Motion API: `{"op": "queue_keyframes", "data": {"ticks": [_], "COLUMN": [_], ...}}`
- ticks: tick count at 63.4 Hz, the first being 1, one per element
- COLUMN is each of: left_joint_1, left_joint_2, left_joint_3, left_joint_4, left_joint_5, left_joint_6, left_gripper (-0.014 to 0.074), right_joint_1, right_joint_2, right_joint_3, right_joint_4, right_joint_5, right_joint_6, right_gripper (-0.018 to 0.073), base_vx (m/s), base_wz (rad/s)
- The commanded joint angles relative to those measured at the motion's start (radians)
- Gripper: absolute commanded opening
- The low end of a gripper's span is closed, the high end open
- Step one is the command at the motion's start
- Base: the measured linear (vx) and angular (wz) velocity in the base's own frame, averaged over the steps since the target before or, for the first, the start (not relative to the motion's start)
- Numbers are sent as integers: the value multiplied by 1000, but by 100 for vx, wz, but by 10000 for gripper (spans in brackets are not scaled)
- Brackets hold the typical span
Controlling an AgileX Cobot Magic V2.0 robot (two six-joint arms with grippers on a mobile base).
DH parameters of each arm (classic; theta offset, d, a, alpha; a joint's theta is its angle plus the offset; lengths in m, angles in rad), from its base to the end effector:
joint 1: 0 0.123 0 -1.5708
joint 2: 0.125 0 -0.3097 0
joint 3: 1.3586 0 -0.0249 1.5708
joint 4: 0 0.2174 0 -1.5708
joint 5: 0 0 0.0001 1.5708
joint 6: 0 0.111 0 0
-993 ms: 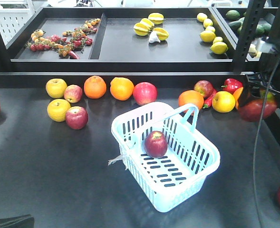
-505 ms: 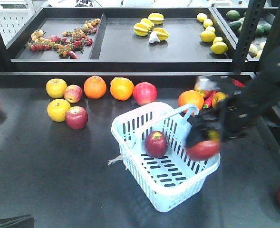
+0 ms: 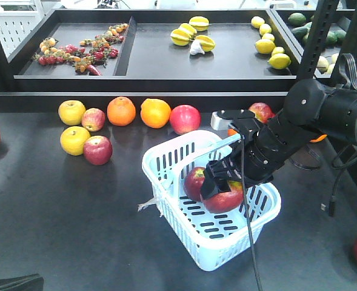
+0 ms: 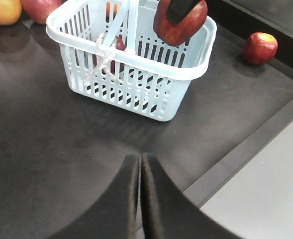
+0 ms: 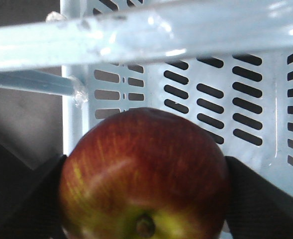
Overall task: Pick three apples into basket with both arms
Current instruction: 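Grasp the red apple and lower it into the basket with the right gripper, then move the right gripper out toward the red apple farther along the table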
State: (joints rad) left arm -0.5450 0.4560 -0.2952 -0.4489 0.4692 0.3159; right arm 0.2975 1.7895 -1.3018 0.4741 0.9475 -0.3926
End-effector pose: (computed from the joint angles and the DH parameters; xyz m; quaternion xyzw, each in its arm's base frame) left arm 0.0358 -0.0472 0.2494 0.2421 0.8230 -0.2388 0.4550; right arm 0.3155 0.1398 0.2536 -0.2185 0.9480 0.1994 0.1177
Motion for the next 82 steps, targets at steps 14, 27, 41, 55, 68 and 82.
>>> {"op": "queue_keyframes", "data": {"ticks": [14,27,41,55,68,82], "left_joint_1": [-2,-2,-2,-2,-2,-2], "left_joint_2": [3,3,3,3,3,3], "left_joint_3": [-25,-25,-25,-25,-25,-25], "left_joint_4": [-22,-22,-22,-22,-22,-22], "left_joint_5": [-59,-59,-59,-59,-59,-58], "left_joint_6": [-8,-8,-8,-8,-8,-8], "left_gripper": [-8,-8,-8,-8,-8,-8], "right_joint_1": [-4,-6,-7,-8,-36,-292], "right_joint_2": [-45,-51,-110,-258,-403,-494], "right_joint_3": [-26,-28,-29,-29,-26,-26], "right_joint_4": [30,28,-93,-248,-446,-463], "right_joint_5": [-15,10,121,144,179,231], "right_joint_6": [-9,-6,55,135,272,272], "right_gripper": [722,635,249,-10,-9,-9], "base_vx": [0,0,0,0,0,0], "base_wz": [0,0,0,0,0,0]}}
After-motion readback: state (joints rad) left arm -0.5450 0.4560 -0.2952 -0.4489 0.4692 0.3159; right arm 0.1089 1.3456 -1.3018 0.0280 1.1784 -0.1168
